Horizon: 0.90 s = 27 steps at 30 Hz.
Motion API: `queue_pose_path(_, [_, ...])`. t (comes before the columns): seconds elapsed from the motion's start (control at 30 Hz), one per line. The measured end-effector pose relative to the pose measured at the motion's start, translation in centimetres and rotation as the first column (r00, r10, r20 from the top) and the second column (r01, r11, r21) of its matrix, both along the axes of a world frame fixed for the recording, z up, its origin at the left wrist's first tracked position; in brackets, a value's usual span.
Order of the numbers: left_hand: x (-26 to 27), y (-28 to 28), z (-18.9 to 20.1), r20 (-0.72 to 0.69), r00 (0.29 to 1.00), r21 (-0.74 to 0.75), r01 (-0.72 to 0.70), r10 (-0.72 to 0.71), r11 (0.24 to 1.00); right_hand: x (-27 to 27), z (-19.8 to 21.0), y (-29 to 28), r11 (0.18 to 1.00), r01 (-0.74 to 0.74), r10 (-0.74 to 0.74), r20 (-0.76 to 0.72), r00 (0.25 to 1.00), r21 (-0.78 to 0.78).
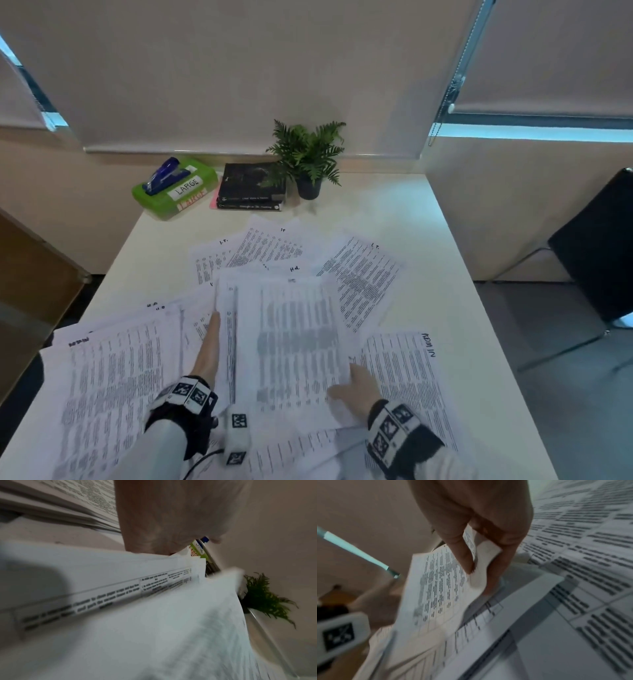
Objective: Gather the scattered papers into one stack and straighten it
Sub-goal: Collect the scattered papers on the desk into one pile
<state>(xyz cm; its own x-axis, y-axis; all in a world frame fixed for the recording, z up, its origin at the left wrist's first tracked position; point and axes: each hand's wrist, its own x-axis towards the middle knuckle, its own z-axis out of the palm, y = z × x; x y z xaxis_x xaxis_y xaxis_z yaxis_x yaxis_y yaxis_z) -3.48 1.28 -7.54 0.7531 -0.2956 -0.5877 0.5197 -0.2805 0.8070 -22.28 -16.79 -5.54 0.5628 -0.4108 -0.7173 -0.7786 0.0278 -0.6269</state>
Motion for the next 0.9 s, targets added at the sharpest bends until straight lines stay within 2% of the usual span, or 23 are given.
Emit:
queue_pose_path(0.1, [-0.1, -0.1, -1.0, 0.05, 0.996, 0.097, 0.065, -0.07, 0.993, 0.9, -0.1, -0.3, 0.967, -0.24, 0.232, -0.091, 0.969, -0.087])
queue_pose_path(0.13, [-0.1, 0.0, -1.1, 0.092, 0.992, 0.135, 0.069, -0.082, 0.988, 1.5, 0.2, -1.2, 0.958, -0.259, 0.251, -0.082, 0.965, -0.122])
queue_pose_path(0.17, [0.0, 0.0, -1.4, 0.12, 0.987, 0.169, 0.082, -0.103, 0.982, 2.3, 0.6, -2.3, 0.959, -0.22, 0.213, -0.058, 0.975, -0.178])
queue_pose_path(0.23, [0.1, 0.3, -1.7, 0.149, 0.98, 0.215, 0.101, -0.135, 0.971, 3.8, 0.6, -5.9, 0.953, 0.06, -0.065, -0.009, 0.998, -0.296])
queue_pose_path(0.27, [0.3, 0.4, -1.8, 0.144, 0.979, 0.212, 0.111, -0.143, 0.971, 4.5, 0.4, -7.9, 0.924, 0.208, -0.213, 0.022, 0.977, -0.321])
queue_pose_path(0.33, [0.3, 0.6, -1.5, 0.127, 0.98, 0.215, 0.123, -0.153, 0.969, 5.3, 0.1, -11.2, 0.899, 0.337, -0.356, -0.016, 0.935, -0.28])
queue_pose_path(0.4, [0.2, 0.6, -0.9, 0.126, 0.98, 0.209, 0.125, -0.153, 0.97, 5.9, 0.1, -12.7, 0.925, 0.355, -0.369, -0.098, 0.924, -0.132])
queue_pose_path(0.43, [0.1, 0.7, -0.8, 0.123, 0.981, 0.203, 0.124, -0.151, 0.971, 6.1, 0.1, -13.0, 0.953, 0.28, -0.293, -0.116, 0.949, -0.117])
queue_pose_path(0.47, [0.0, 0.9, -0.8, 0.122, 0.981, 0.204, 0.123, -0.15, 0.971, 6.6, 0.1, -12.8, 0.975, 0.167, -0.185, -0.116, 0.976, -0.147])
queue_pose_path(0.5, [-0.1, 1.1, -0.9, 0.117, 0.983, 0.208, 0.113, -0.14, 0.972, 7.1, 0.4, -12.5, 0.97, 0.141, -0.165, -0.112, 0.98, -0.197])
queue_pose_path(0.6, [-0.1, 1.6, -1.0, 0.094, 0.988, 0.209, 0.099, -0.12, 0.973, 9.5, 1.3, -11.6, 0.915, 0.247, -0.284, -0.072, 0.956, -0.319])
queue_pose_path(0.63, [0.0, 1.7, -0.9, 0.092, 0.989, 0.205, 0.098, -0.119, 0.974, 9.9, 2.0, -11.3, 0.9, 0.3, -0.325, -0.028, 0.945, -0.317])
queue_pose_path(0.7, [0.2, 1.8, -1.0, 0.089, 0.989, 0.207, 0.099, -0.119, 0.973, 9.9, 3.5, -11.1, 0.796, 0.503, -0.476, 0.165, 0.864, -0.337])
queue_pose_path(0.77, [0.3, 1.8, -0.8, 0.1, 0.987, 0.219, 0.102, -0.126, 0.97, 9.2, 6.0, -10.9, 0.729, 0.586, -0.456, 0.388, 0.801, -0.353])
queue_pose_path(0.83, [0.2, 1.6, -0.4, 0.112, 0.984, 0.24, 0.107, -0.137, 0.965, 8.4, 8.4, -11.1, 0.728, 0.613, -0.387, 0.554, 0.737, -0.308])
queue_pose_path(0.9, [0.1, 1.5, -0.1, 0.104, 0.986, 0.225, 0.103, -0.129, 0.969, 7.5, 9.9, -12.1, 0.759, 0.623, -0.383, 0.641, 0.665, -0.192])
